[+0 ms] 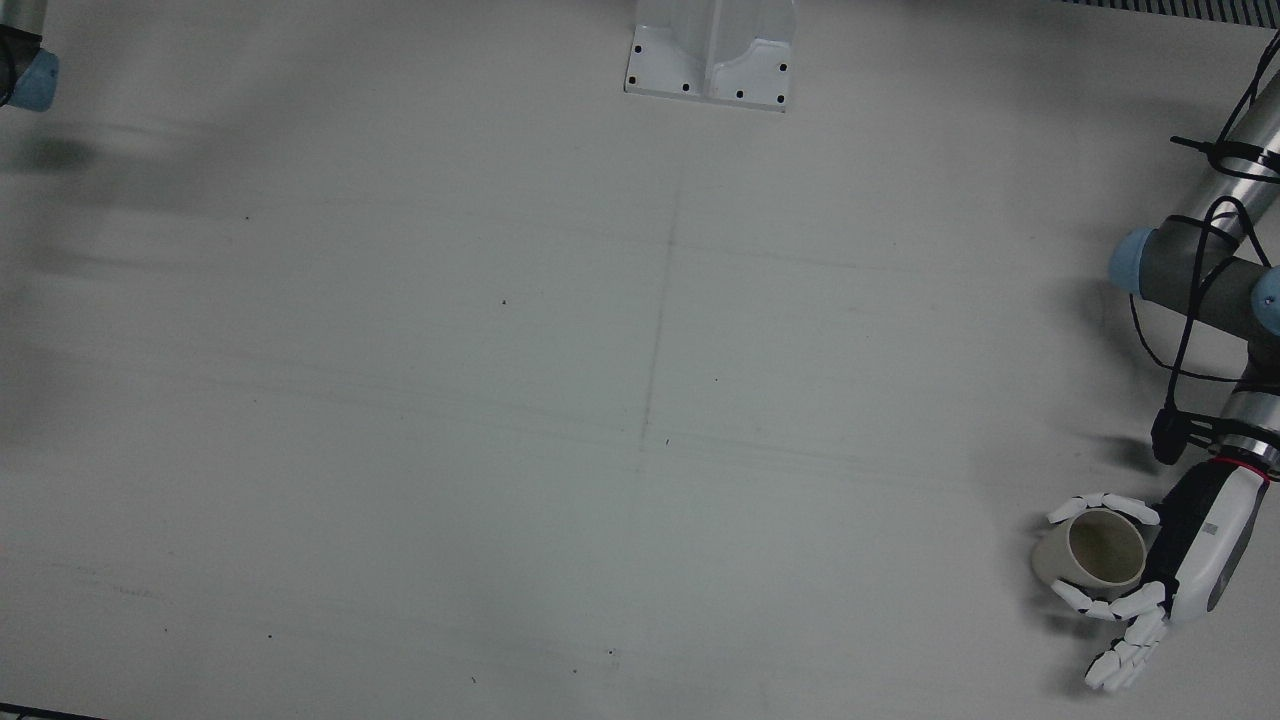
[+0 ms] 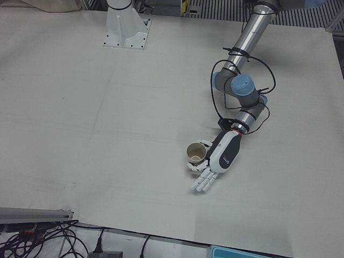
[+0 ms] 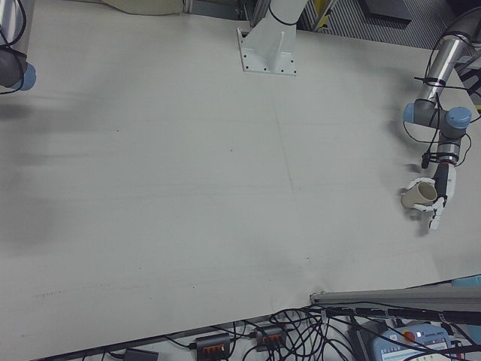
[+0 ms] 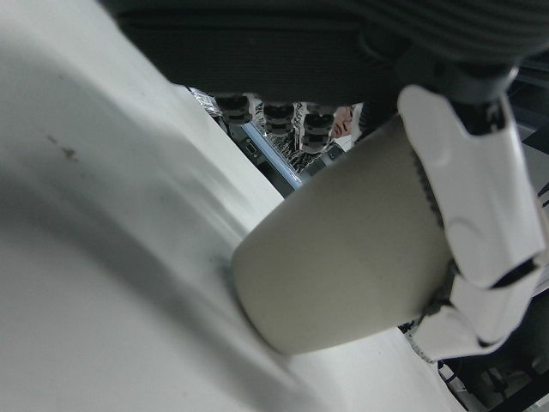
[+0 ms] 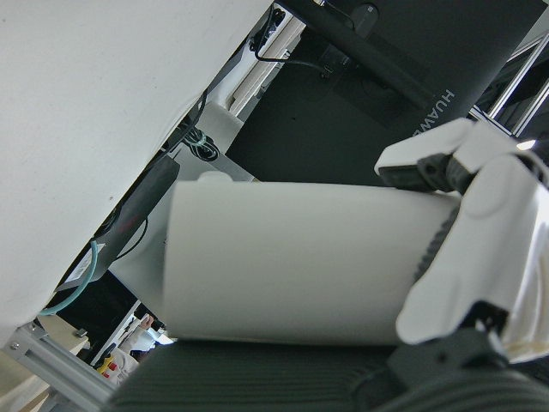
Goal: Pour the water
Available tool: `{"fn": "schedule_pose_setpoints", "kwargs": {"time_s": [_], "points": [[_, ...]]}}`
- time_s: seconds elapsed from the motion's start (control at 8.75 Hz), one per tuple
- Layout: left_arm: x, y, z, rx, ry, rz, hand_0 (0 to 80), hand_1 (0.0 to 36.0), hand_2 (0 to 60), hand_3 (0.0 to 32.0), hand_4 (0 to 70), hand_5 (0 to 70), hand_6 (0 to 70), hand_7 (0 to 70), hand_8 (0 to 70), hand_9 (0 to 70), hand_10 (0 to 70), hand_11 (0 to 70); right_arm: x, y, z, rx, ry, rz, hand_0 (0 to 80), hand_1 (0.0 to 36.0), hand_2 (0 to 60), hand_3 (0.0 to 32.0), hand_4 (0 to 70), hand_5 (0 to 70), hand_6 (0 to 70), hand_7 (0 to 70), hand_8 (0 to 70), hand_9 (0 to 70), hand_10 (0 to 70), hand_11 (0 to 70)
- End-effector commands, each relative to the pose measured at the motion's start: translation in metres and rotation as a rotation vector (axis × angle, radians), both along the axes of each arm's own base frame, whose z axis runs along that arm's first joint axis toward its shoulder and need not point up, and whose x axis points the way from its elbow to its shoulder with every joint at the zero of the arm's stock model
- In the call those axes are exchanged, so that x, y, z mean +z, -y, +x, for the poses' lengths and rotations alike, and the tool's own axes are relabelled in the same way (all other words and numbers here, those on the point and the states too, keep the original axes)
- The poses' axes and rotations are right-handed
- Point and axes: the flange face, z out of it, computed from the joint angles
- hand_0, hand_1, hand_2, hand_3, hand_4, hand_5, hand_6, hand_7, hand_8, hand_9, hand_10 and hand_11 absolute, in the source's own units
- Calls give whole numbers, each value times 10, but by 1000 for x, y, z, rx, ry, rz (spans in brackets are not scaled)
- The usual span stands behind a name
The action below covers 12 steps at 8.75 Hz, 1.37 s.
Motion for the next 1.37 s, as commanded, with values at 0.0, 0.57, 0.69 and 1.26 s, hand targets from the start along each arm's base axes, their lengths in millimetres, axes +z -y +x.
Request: {"fn": "schedule_pose_setpoints", "kwargs": {"time_s": [0.0, 0.57, 0.69, 1.26], "points": [[-3, 1, 0, 1, -5, 2, 505, 143, 138, 0, 313, 187, 77, 89, 41, 68, 26, 51, 1, -1, 1, 2, 2, -1, 428, 163, 538, 0, 21, 700, 261, 546, 371, 551, 405, 578], [0, 4, -9, -13, -9, -6, 497, 94, 0, 0, 263, 0, 64, 83, 23, 44, 16, 37, 1, -1, 1, 2, -1, -1, 438, 164, 520, 0, 21, 700, 257, 541, 366, 544, 400, 569], [1, 8, -18, -28, -7, -7, 493, 86, 0, 0, 258, 0, 64, 83, 22, 44, 16, 36, 2, -2, -1, 1, -6, -4, 439, 164, 515, 0, 21, 700, 257, 541, 366, 544, 399, 569], [2, 44, -145, -100, 19, 14, 485, 59, 0, 0, 228, 0, 67, 94, 25, 54, 17, 36, -4, 12, -9, -2, -8, 7, 431, 158, 510, 0, 23, 700, 263, 543, 372, 551, 408, 581]]}}
